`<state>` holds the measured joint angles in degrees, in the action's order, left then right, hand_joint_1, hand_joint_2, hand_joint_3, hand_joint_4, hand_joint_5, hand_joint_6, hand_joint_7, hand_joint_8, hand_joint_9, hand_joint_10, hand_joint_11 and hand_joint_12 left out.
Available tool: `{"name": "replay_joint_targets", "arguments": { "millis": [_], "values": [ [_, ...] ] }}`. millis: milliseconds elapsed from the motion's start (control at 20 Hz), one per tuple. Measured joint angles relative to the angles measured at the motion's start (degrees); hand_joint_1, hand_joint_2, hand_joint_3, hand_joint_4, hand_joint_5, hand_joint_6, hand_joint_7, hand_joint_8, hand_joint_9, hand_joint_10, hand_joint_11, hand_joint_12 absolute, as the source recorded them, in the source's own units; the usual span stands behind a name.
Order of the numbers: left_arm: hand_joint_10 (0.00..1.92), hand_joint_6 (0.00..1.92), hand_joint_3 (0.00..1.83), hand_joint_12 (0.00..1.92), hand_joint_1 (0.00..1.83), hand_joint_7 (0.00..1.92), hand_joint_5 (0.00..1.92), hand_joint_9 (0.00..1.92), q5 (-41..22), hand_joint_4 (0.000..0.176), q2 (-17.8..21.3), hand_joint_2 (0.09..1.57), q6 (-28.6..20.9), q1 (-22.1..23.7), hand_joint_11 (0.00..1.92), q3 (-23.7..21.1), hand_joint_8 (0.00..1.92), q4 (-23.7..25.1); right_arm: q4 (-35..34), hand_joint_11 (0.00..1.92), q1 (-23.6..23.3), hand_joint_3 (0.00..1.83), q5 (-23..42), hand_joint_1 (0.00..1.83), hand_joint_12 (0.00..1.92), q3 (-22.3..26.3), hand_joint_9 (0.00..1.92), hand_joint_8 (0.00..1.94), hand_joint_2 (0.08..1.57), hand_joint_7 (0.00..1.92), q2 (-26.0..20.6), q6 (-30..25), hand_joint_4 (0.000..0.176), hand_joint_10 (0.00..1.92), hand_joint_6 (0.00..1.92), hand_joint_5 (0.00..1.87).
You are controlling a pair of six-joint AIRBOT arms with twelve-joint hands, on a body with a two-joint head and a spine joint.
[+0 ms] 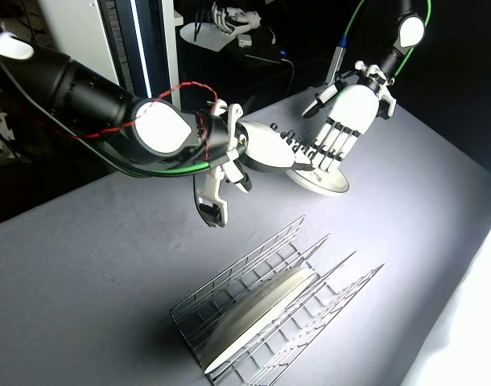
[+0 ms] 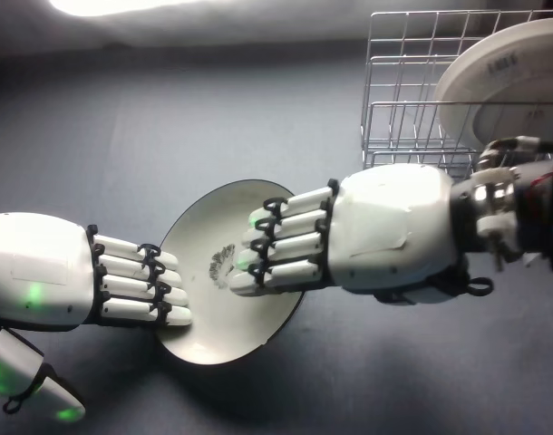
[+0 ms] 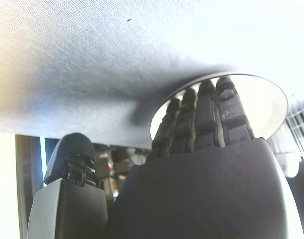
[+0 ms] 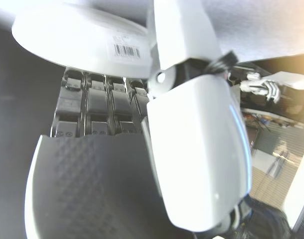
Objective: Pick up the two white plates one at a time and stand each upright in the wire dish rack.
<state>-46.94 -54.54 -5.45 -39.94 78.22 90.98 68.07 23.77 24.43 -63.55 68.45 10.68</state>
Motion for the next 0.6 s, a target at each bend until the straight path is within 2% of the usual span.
{"name": "replay_joint_targets", "arguments": {
  "millis": [50, 350, 400, 500, 600],
  "values": [
    [0.00, 0.00, 0.00, 0.00, 0.00, 0.00, 0.00, 0.00, 0.00, 0.000, 0.00, 1.19, 0.00, 0.02, 0.00, 0.00, 0.00, 0.00, 0.13, 0.00, 0.17, 0.01, -0.66, 1.54, 0.19, -0.85, 0.00, 0.00, 1.06, 0.00, 1.57, 0.00, 0.000, 0.00, 0.00, 0.00],
    [0.00, 0.00, 0.00, 0.00, 0.00, 0.00, 0.00, 0.00, -0.17, 0.000, -0.24, 1.19, 0.02, 0.02, 0.00, 0.31, 0.00, 0.00, -0.07, 0.00, -0.28, 0.00, -2.47, 1.55, 0.29, -5.07, 0.00, 0.00, 1.08, 0.00, 6.93, 0.00, 0.000, 0.00, 0.00, 0.00],
    [0.00, 0.00, 0.03, 0.00, 0.00, 0.00, 0.00, 0.00, -0.24, 0.000, -0.28, 1.25, 0.00, 0.02, 0.00, 0.31, 0.00, 0.00, -0.09, 0.00, -0.44, 0.00, -2.99, 1.57, 0.46, -5.81, 0.00, 0.00, 1.08, 0.00, 7.78, -0.02, 0.000, 0.00, 0.00, 0.00],
    [0.00, 0.00, 0.04, 0.00, 0.00, 0.00, 0.00, 0.00, -0.22, 0.000, -0.28, 1.28, 0.00, 0.02, 0.00, 0.31, 0.00, -0.02, -0.15, 0.00, -0.79, 0.00, -3.41, 1.58, 0.49, -6.56, 0.00, 0.00, 1.08, 0.00, 8.59, 0.00, 0.000, 0.00, 0.00, 0.00],
    [0.00, 0.00, 0.04, 0.00, 0.00, 0.00, 0.00, 0.00, -0.24, 0.000, -0.28, 1.30, 0.00, 0.02, 0.00, 0.35, 0.00, -0.02, -0.68, 0.00, -1.16, 0.01, -3.52, 1.59, 0.66, -7.45, 0.03, 0.00, 1.10, 0.00, 9.70, 0.00, 0.000, 0.01, 0.00, 0.00]
  ]
}}
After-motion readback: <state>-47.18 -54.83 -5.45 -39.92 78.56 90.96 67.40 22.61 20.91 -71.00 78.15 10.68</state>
